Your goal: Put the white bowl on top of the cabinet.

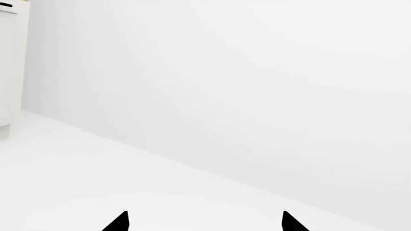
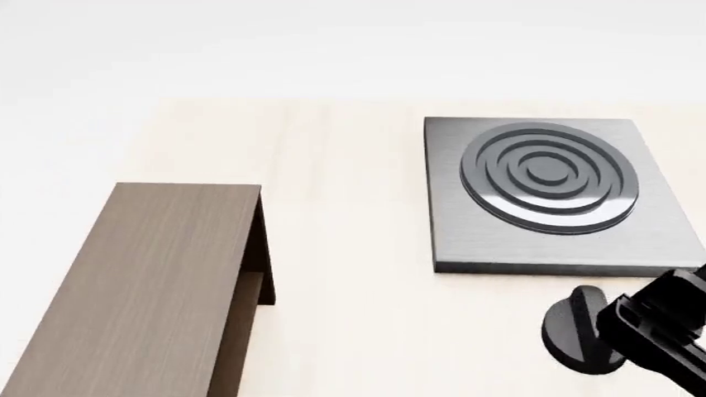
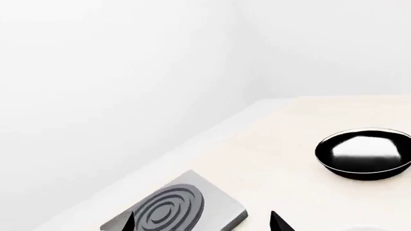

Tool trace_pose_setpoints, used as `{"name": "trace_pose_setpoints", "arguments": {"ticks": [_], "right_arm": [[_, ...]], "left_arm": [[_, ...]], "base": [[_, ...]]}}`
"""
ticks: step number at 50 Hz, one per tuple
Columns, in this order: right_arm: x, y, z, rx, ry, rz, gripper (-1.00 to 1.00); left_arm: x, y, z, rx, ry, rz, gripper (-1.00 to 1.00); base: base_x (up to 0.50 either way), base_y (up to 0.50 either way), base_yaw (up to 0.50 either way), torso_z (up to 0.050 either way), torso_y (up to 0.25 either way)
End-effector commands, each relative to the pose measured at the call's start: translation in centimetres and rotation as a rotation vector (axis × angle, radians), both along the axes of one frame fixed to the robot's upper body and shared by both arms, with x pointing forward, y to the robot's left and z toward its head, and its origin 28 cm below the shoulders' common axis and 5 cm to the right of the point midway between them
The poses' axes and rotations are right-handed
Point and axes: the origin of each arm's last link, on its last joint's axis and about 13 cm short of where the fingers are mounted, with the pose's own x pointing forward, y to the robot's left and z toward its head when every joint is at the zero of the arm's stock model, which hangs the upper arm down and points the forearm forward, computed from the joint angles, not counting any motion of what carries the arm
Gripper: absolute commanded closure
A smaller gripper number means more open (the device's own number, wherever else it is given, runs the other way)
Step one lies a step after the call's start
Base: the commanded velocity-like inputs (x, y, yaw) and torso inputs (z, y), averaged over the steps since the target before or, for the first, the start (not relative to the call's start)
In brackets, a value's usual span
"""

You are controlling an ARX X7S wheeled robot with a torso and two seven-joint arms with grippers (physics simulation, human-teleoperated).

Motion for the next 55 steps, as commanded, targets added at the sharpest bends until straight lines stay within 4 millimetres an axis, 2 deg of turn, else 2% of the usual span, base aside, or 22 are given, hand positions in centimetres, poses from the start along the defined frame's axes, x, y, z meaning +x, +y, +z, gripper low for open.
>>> {"name": "trace_pose_setpoints", "arguments": {"ticks": [1, 13, 27, 49, 55], "right_arm": [[-0.7, -1.3, 0.8, 0.062, 0.032, -0.110, -1.00], [-2.3, -2.8, 1.4, 0.101, 0.020, -0.235, -1.00], [-4.3, -5.1, 0.7, 0.200, 0.028, -0.450, -1.00], [-6.3, -6.9, 0.1, 0.370, 0.004, -0.666, -1.00], [-7.4, -7.5, -0.1, 0.419, -0.002, -0.804, -1.00]], "left_arm": [[0.0, 0.0, 0.0, -0.002, 0.000, 0.002, -1.00], [-0.1, 0.0, -0.1, -0.004, -0.001, 0.003, -1.00], [-0.2, 0.0, -0.1, -0.004, -0.001, 0.004, -1.00], [-0.1, 0.0, -0.1, -0.004, 0.000, 0.003, -1.00], [-0.1, 0.0, -0.1, -0.005, 0.000, 0.004, -1.00]], "base": [[0.00, 0.00, 0.00, 0.000, 0.000], [0.00, 0.00, 0.00, 0.000, 0.000], [0.00, 0.00, 0.00, 0.000, 0.000], [0.00, 0.00, 0.00, 0.000, 0.000], [0.00, 0.00, 0.00, 0.000, 0.000]]}}
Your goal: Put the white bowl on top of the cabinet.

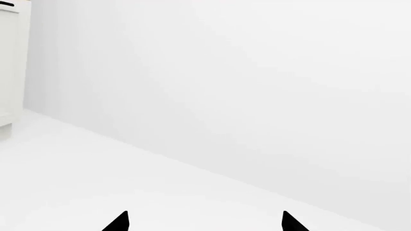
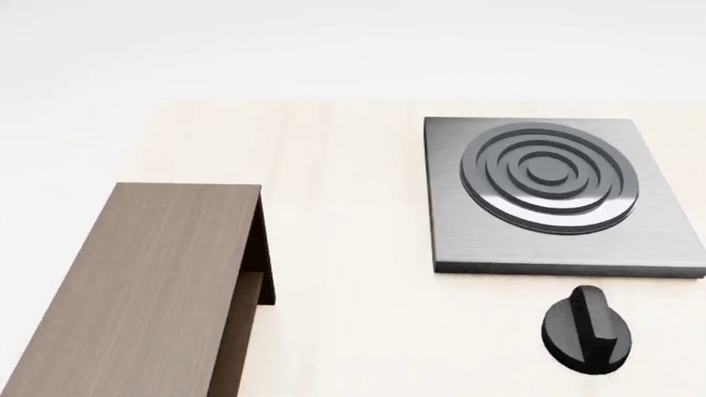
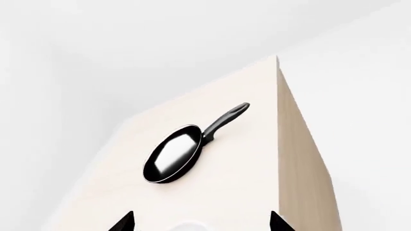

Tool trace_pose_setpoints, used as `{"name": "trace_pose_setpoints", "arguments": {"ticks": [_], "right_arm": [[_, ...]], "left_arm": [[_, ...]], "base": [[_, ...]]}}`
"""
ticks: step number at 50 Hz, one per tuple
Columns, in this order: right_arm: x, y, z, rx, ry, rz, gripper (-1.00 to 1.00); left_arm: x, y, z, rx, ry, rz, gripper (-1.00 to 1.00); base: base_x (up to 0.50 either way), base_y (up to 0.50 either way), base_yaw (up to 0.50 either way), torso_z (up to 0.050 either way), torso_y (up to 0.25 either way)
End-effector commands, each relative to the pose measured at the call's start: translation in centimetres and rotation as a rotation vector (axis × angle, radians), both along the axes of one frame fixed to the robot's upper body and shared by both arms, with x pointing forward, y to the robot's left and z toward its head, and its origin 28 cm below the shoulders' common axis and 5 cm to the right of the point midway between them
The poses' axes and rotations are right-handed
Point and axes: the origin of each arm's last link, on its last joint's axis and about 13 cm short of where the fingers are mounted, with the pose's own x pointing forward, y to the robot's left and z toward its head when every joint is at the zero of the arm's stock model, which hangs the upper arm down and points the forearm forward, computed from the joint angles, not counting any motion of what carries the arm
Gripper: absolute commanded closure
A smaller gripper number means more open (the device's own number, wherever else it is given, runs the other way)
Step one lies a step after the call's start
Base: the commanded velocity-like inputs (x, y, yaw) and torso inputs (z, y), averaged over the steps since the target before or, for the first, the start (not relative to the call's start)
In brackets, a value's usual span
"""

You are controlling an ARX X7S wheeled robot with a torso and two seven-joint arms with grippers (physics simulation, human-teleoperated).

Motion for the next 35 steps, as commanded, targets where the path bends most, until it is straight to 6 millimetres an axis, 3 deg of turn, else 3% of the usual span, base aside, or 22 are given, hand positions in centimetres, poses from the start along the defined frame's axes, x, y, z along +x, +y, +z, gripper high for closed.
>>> {"name": "trace_pose_setpoints", "arguments": {"ticks": [1, 10, 22, 29, 35], "right_arm": [[-1.6, -1.0, -0.3, 0.080, -0.014, -0.170, -1.00], [-2.4, -1.5, -0.3, 0.118, -0.059, -0.220, -1.00], [-1.9, -1.6, -0.7, 0.174, -0.042, -0.172, -1.00], [0.4, -1.1, -1.5, 0.169, 0.142, -0.004, -1.00], [1.3, -0.8, -1.5, 0.156, 0.178, 0.058, -1.00]], "left_arm": [[0.0, 0.0, 0.0, -0.001, 0.000, 0.001, -1.00], [0.0, 0.0, 0.0, -0.002, 0.000, 0.001, -1.00], [0.0, 0.0, -0.1, -0.005, -0.001, 0.002, -1.00], [0.0, 0.0, -0.1, -0.004, 0.001, 0.000, -1.00], [0.0, 0.0, -0.1, -0.004, 0.001, 0.001, -1.00]], "base": [[0.00, 0.00, 0.00, 0.000, 0.000], [0.00, 0.00, 0.00, 0.000, 0.000], [0.00, 0.00, 0.00, 0.000, 0.000], [0.00, 0.00, 0.00, 0.000, 0.000], [0.00, 0.00, 0.00, 0.000, 0.000]]}}
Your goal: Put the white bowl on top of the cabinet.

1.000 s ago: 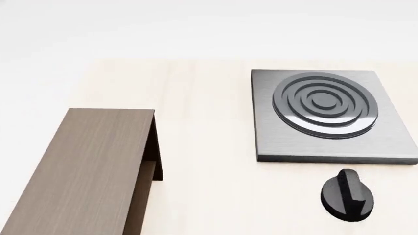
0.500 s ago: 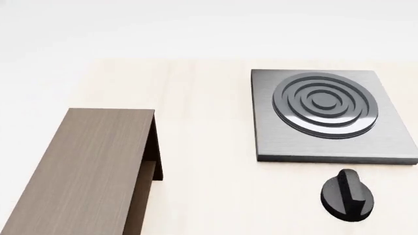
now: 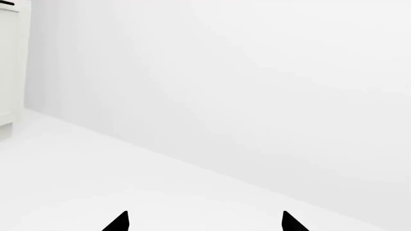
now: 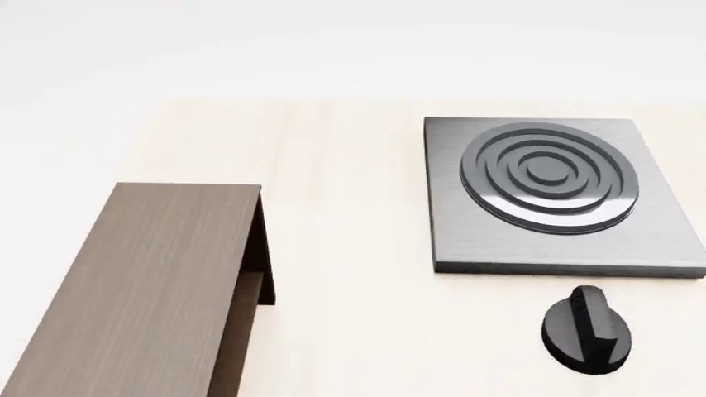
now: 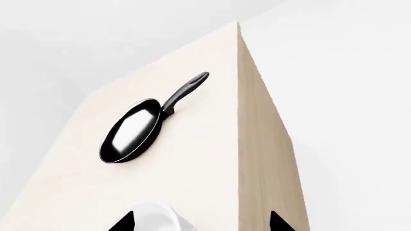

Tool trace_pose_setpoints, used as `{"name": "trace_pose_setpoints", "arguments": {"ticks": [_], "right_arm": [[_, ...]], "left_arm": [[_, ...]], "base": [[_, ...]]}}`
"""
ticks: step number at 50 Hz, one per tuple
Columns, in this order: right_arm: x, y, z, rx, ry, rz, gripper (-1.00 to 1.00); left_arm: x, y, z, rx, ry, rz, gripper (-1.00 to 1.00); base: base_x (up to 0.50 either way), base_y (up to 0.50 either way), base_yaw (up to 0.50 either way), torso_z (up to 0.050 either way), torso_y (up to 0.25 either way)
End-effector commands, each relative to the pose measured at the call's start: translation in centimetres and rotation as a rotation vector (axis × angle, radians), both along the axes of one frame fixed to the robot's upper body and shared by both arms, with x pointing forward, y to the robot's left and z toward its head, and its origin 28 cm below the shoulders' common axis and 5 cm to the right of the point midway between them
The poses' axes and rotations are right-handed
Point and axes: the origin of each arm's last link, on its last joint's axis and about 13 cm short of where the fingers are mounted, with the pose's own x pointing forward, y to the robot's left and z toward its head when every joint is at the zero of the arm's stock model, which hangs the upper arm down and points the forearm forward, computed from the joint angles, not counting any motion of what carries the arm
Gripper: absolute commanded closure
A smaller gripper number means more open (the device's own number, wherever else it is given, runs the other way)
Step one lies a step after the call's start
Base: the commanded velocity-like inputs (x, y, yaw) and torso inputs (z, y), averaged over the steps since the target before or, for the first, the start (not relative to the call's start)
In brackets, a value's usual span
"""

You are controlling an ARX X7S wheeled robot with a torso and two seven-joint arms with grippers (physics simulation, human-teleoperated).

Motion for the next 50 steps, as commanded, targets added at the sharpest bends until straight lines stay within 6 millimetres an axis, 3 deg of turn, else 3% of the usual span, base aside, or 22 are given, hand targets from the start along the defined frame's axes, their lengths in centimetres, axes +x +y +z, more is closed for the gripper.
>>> {"name": "trace_pose_setpoints", "arguments": {"ticks": [1, 25, 38, 50], "right_arm": [[1.6, 0.4, -0.4, 0.000, 0.096, 0.123, -1.00], [2.7, 0.5, 0.1, 0.055, 0.204, 0.291, -1.00], [4.0, 1.5, 0.7, 0.124, 0.268, 0.325, -1.00], [4.6, 0.9, 0.1, 0.183, 0.288, 0.333, -1.00]], "left_arm": [[0.0, 0.0, 0.0, 0.000, 0.001, 0.000, -1.00], [0.0, 0.0, -0.1, 0.000, 0.004, 0.000, -1.00], [0.1, 0.0, -0.2, -0.003, 0.005, -0.001, -1.00], [0.1, 0.0, -0.2, -0.005, 0.006, -0.002, -1.00]], "base": [[0.00, 0.00, 0.00, 0.000, 0.000], [0.00, 0.00, 0.00, 0.000, 0.000], [0.00, 0.00, 0.00, 0.000, 0.000], [0.00, 0.00, 0.00, 0.000, 0.000]]}}
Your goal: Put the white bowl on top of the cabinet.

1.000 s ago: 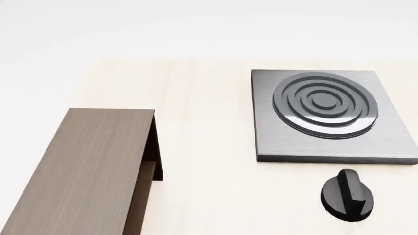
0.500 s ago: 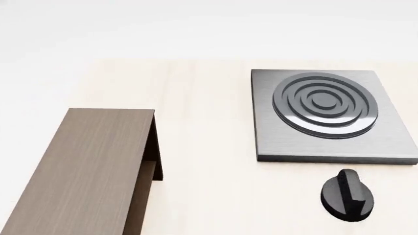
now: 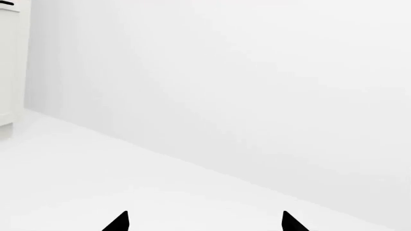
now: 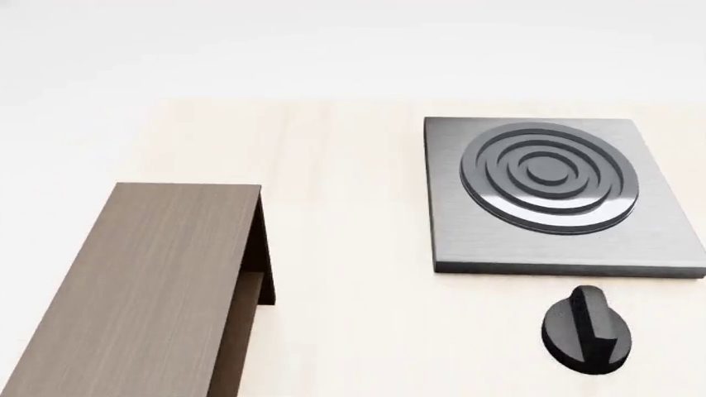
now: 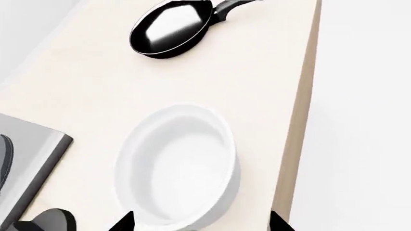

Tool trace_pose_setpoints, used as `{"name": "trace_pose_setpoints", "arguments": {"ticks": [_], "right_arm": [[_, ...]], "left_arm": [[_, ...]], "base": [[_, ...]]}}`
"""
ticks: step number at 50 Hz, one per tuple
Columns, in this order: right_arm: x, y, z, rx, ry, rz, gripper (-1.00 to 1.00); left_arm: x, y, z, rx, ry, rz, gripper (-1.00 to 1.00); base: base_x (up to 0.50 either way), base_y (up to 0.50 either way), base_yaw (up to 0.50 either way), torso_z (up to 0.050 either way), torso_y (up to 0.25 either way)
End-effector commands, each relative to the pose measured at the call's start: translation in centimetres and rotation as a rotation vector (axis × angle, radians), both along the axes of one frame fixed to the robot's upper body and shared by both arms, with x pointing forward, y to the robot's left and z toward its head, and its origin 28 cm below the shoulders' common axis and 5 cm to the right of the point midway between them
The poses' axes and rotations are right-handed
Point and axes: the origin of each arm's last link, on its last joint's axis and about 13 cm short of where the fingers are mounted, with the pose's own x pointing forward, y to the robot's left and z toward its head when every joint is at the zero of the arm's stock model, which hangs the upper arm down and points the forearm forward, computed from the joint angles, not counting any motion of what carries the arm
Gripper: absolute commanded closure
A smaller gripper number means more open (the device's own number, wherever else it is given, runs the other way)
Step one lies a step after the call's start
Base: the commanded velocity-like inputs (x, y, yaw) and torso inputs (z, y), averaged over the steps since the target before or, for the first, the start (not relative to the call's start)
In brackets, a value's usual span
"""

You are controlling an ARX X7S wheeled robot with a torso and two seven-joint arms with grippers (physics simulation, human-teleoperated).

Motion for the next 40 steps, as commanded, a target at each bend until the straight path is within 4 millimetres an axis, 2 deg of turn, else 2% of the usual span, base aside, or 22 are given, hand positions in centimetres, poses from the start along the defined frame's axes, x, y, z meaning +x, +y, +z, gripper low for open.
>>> {"name": "trace_pose_setpoints", "arguments": {"ticks": [1, 40], "right_arm": [[0.7, -0.3, -0.7, 0.031, 0.060, -0.019, -1.00], [2.1, -0.5, -0.5, 0.044, 0.058, -0.022, -1.00]], "left_arm": [[0.1, 0.0, -0.1, -0.002, 0.002, -0.001, -1.00], [0.1, 0.0, -0.1, -0.001, 0.004, -0.004, -1.00]], "base": [[0.00, 0.00, 0.00, 0.000, 0.000], [0.00, 0.00, 0.00, 0.000, 0.000]]}}
